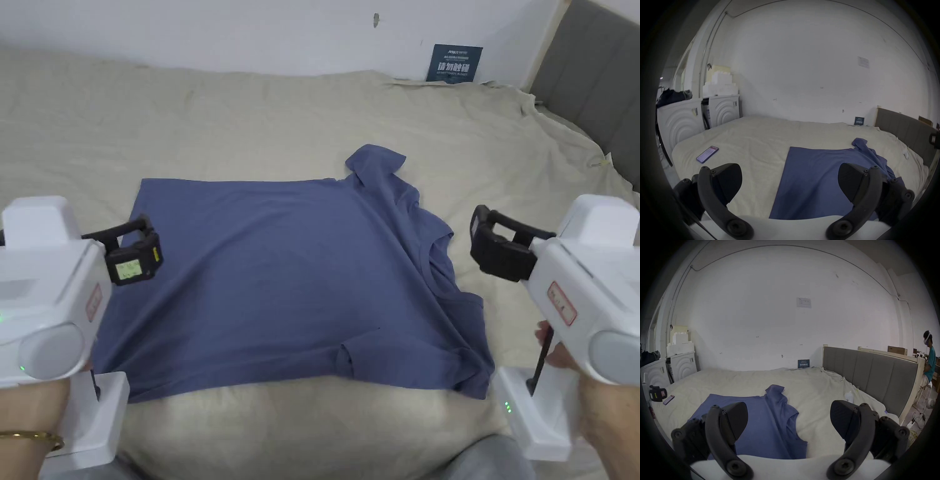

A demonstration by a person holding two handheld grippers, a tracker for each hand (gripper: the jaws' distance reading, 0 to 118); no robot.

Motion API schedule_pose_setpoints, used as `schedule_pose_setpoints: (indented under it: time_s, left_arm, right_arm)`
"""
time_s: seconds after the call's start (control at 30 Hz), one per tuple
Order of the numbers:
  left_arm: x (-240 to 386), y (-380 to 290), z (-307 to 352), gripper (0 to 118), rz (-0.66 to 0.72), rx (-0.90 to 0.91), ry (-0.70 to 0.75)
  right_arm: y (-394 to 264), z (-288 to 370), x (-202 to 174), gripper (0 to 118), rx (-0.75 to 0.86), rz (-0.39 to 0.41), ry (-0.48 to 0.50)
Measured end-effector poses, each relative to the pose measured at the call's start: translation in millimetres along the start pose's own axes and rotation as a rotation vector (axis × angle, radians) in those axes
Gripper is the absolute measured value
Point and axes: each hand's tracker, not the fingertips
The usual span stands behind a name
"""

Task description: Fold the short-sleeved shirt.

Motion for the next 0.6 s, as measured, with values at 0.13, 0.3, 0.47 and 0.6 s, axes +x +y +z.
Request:
schedule_pose_setpoints:
  time_s: [0.13,0.3,0.47,0.6]
  left_arm:
    - [7.4,-11.4,7.1,79,-0.005,0.004,-0.054]
    - [10.3,-16.5,12.5,24,-0.004,0.001,-0.077]
    - [10.2,-20.0,16.9,0,-0.02,-0.001,-0.088]
    - [6.2,-20.6,16.7,0,0.007,-0.011,-0.096]
  right_arm:
    - [-15.6,5.9,-12.1,101,-0.003,0.001,0.015]
    - [-24.1,4.7,-13.5,39,0.0,0.002,0.024]
    - [-22.0,6.0,-15.9,2,0.005,-0.023,0.027]
    - [-22.3,5.7,-13.8,0,0.001,-0.033,0.027]
